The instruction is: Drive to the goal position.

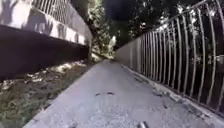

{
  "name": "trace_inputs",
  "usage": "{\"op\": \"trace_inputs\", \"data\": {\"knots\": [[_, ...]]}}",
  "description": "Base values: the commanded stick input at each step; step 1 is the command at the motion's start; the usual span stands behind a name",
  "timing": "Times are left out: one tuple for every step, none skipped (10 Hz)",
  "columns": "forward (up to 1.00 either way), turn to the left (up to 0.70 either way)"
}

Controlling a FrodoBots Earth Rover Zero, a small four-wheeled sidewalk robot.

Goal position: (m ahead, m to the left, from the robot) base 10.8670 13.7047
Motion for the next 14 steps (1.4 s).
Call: {"op": "trace_inputs", "data": {"knots": [[0.70, 0.00], [0.70, 0.05], [0.70, 0.06], [0.70, 0.00], [0.70, 0.00], [0.70, 0.00], [0.70, -0.14], [0.70, -0.35], [0.70, -0.34], [0.70, -0.35], [0.70, -0.35], [0.70, -0.31], [0.70, -0.01], [0.70, 0.00]]}}
